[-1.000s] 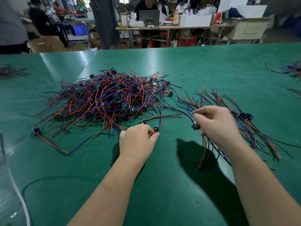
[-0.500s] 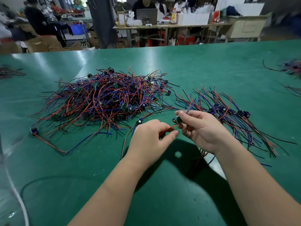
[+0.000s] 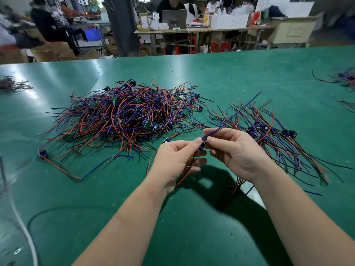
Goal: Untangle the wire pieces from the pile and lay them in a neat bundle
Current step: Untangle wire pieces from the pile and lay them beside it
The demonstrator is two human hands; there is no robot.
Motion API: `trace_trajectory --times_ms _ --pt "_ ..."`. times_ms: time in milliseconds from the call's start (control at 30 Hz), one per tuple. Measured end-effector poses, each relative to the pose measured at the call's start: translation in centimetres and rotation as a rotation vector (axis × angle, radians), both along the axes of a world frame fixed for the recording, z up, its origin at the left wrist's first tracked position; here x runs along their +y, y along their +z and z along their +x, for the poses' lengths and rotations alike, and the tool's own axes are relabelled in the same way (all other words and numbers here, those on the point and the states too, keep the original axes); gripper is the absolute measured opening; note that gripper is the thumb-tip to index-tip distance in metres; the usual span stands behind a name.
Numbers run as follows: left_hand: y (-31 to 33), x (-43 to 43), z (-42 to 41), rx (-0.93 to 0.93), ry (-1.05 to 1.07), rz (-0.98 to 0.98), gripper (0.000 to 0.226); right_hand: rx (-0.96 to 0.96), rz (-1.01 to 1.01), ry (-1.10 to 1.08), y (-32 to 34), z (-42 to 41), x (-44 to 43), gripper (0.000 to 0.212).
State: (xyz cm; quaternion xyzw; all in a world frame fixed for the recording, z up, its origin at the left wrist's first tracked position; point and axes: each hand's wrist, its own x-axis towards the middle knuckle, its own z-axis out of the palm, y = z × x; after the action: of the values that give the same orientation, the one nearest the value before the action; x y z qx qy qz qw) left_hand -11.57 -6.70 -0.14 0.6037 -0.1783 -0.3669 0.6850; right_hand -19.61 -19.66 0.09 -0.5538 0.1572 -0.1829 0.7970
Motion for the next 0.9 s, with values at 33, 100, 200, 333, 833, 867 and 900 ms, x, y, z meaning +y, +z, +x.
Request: trace_trajectory --times_ms 33,100,200,333,833,867,900 --pt "-0.1 0.0 -0.1 -0.020 0.007 0.006 0.017 0.012 -0.029 -0.021 -0.1 0.0 0.0 0.017" --pt "-0.2 -0.1 -0.4 -0.071 0.013 0.017 0.014 0.044 -0.102 -0.068 -0.2 0.0 0.1 0.017" --pt "-0.4 -0.1 -0.6 -0.109 0.025 0.028 0.010 0.080 -0.177 -0.091 -0.2 0.1 0.2 0.016" --pt "-0.3 0.1 -0.2 -0.151 -0.038 0.093 0.009 0.083 -0.152 -0.190 0.3 0.0 -0.3 0.009" --pt "0.2 0.0 -1.1 0.088 -0.264 -0.083 0.018 -0.035 0.363 -0.526 0.7 -1.3 -5.1 0.016" --pt "0.4 -0.1 -0.9 0.191 -0.236 -0.150 0.021 0.022 0.289 -0.447 0.5 -1.1 -4.6 0.017" --pt "0.6 -0.1 -0.7 0.283 -0.207 -0.207 0.020 0.084 0.199 -0.348 0.3 -0.9 -3.9 0.018"
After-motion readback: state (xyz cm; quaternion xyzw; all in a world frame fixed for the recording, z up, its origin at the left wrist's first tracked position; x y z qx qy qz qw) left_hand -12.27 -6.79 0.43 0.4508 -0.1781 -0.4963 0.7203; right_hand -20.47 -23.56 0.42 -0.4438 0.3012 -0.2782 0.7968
